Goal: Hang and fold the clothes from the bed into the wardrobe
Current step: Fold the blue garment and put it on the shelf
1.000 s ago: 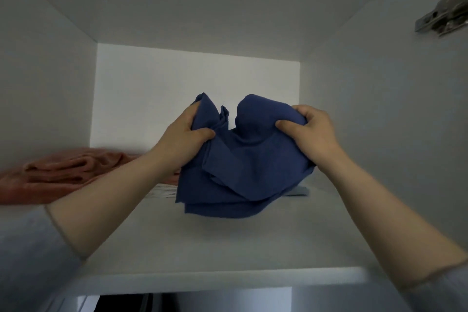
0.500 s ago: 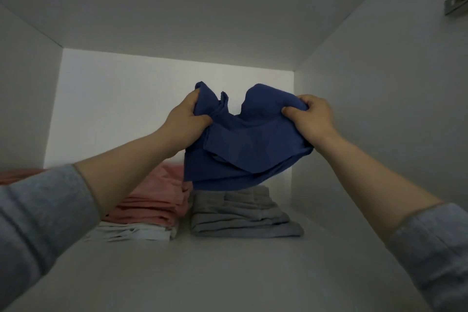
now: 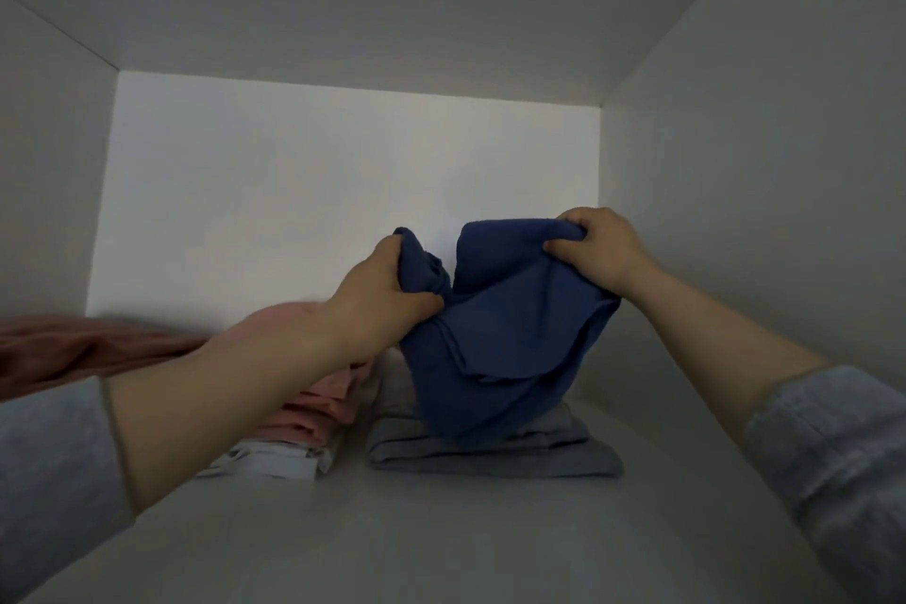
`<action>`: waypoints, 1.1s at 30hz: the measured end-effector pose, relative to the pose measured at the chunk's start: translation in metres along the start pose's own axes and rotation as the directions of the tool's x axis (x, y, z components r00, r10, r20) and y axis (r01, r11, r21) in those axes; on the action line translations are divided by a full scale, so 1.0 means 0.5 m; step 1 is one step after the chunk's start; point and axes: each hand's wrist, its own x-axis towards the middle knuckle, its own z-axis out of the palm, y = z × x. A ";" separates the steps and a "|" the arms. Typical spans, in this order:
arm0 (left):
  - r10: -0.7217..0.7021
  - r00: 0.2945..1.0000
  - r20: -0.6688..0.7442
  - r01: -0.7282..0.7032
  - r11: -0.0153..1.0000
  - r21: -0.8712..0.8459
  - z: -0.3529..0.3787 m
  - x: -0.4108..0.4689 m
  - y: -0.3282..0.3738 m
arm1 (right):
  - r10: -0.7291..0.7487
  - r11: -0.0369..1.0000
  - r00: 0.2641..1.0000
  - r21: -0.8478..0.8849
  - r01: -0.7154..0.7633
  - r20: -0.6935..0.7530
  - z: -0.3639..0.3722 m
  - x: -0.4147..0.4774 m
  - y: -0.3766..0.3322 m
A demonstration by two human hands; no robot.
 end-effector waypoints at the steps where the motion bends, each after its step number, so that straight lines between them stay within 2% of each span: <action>1: 0.019 1.000 -0.017 -0.019 1.000 0.018 0.011 -0.002 0.003 | -0.008 1.000 1.000 -0.012 0.008 0.008 0.005 0.004 0.006; 6: 0.112 0.981 -0.161 -0.115 0.993 -0.008 0.024 -0.001 0.032 | -0.024 1.000 0.999 0.019 0.025 -0.040 0.034 0.030 0.032; 8: 0.047 0.991 -0.121 -0.050 0.999 -0.020 0.029 -0.006 0.031 | -0.018 0.999 1.000 0.032 0.018 -0.004 0.056 0.035 0.043; 10: -0.132 0.991 0.011 0.133 0.981 -0.144 0.055 -0.024 0.015 | 0.017 0.999 0.996 0.039 -0.021 0.092 0.094 0.022 0.063; 12: -0.300 0.934 0.196 0.344 0.902 -0.259 0.089 -0.048 -0.009 | 0.089 0.996 0.968 -0.016 -0.088 0.233 0.143 -0.007 0.092; 13: -0.341 0.900 0.273 0.409 0.876 -0.255 0.100 -0.059 -0.019 | 0.142 0.990 0.938 -0.069 -0.126 0.316 0.165 -0.025 0.106; 16: -0.332 0.828 0.452 0.437 0.887 -0.150 0.093 -0.069 -0.038 | 0.273 0.962 0.844 -0.122 -0.245 0.462 0.194 -0.059 0.131; 17: -0.325 0.774 0.544 0.447 0.888 -0.105 0.077 -0.065 -0.036 | 0.298 0.953 0.830 -0.103 -0.284 0.472 0.190 -0.063 0.133; 19: -0.336 0.611 0.716 0.457 0.889 0.028 0.031 -0.055 -0.027 | 0.337 0.933 0.810 -0.052 -0.357 0.480 0.173 -0.064 0.134; 20: -0.339 0.588 0.734 0.401 0.911 0.099 0.008 -0.045 -0.023 | 0.356 0.920 0.798 -0.030 -0.392 0.486 0.163 -0.066 0.134; 21: -0.324 0.648 0.689 0.310 0.939 0.150 -0.013 -0.031 -0.021 | 0.377 0.905 0.782 -0.017 -0.425 0.496 0.153 -0.070 0.133; 23: -0.216 0.850 0.481 0.123 0.968 0.218 -0.043 0.005 -0.022 | 0.440 0.864 0.733 -0.021 -0.504 0.519 0.137 -0.080 0.133; 24: -0.157 0.915 0.372 0.077 0.972 0.223 -0.047 0.022 -0.026 | 0.494 0.823 0.691 -0.028 -0.567 0.528 0.131 -0.088 0.135; 25: -0.121 0.950 0.289 0.061 0.977 0.207 -0.044 0.039 -0.033 | 0.551 0.772 0.639 -0.037 -0.635 0.537 0.125 -0.097 0.135; 27: -0.127 0.963 0.237 0.092 0.984 0.154 -0.017 0.069 -0.055 | 0.640 0.654 0.526 -0.038 -0.755 0.560 0.115 -0.119 0.135; 30: -0.252 0.911 0.325 0.224 0.967 0.121 0.044 0.114 -0.099 | 0.726 0.443 0.385 0.040 -0.895 0.570 0.104 -0.147 0.134; 32: -0.324 0.859 0.397 0.295 0.946 0.133 0.075 0.143 -0.122 | 0.739 0.310 0.326 0.133 -0.941 0.589 0.100 -0.163 0.130; 33: -0.359 0.832 0.424 0.334 0.933 0.134 0.088 0.155 -0.133 | 0.735 0.282 0.316 0.153 -0.947 0.600 0.101 -0.170 0.131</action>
